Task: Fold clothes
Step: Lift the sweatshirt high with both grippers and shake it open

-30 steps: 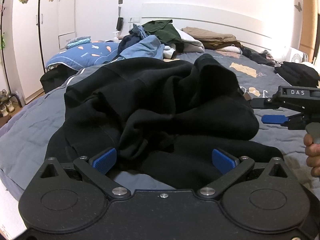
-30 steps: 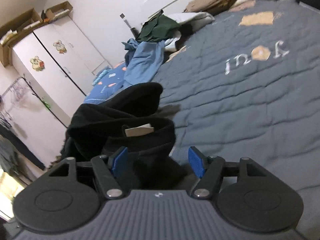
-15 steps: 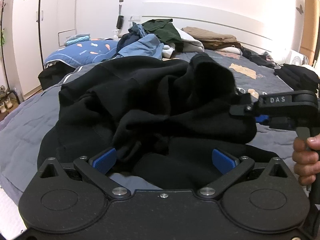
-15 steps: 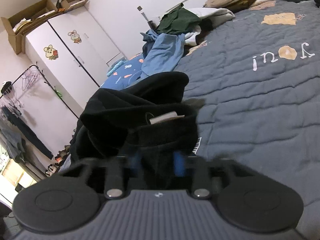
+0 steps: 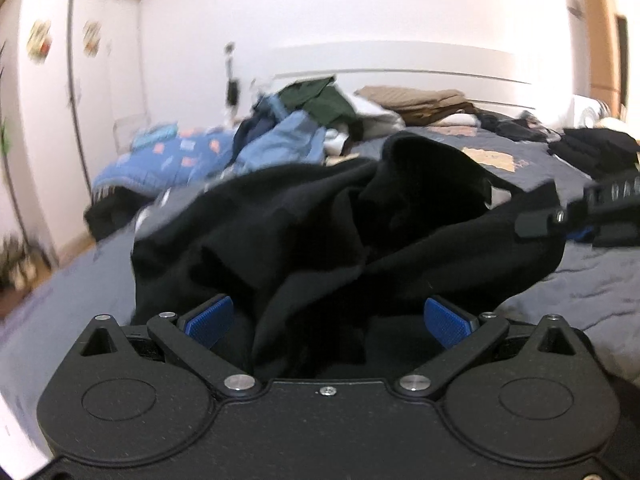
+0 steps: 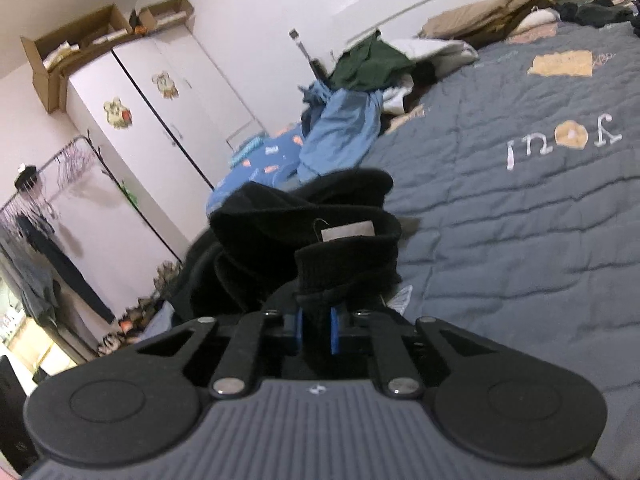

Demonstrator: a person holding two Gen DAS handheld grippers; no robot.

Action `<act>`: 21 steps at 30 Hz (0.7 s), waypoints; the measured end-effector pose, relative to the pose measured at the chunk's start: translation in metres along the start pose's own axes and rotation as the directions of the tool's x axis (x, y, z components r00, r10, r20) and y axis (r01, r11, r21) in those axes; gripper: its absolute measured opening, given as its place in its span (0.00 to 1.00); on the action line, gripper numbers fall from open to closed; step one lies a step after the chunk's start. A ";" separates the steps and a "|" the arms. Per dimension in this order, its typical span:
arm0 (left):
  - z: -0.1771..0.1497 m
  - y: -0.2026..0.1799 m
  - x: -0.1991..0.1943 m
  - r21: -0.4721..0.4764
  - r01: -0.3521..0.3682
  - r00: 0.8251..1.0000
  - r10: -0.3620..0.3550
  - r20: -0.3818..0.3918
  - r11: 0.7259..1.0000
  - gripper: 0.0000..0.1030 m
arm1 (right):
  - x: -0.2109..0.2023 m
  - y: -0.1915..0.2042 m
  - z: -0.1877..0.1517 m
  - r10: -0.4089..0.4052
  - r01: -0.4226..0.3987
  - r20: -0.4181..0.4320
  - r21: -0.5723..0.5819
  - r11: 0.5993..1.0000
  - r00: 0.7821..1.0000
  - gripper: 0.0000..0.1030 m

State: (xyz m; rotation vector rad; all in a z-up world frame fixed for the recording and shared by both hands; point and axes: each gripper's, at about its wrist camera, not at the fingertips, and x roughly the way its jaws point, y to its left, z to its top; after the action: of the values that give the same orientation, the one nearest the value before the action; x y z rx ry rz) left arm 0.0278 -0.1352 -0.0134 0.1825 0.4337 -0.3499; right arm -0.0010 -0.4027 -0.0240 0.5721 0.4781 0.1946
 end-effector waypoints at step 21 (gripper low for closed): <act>0.042 -0.038 -0.001 0.191 0.143 0.975 -0.172 0.143 0.971 1.00 | -0.079 -0.034 0.032 -0.044 0.042 0.102 0.022 0.999 0.994 0.10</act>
State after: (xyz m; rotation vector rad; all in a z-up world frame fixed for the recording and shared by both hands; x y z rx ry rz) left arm 0.0284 -0.1803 0.0204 0.2947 0.2586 -0.5573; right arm -0.0527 -0.4704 0.0100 0.5883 0.3928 0.1188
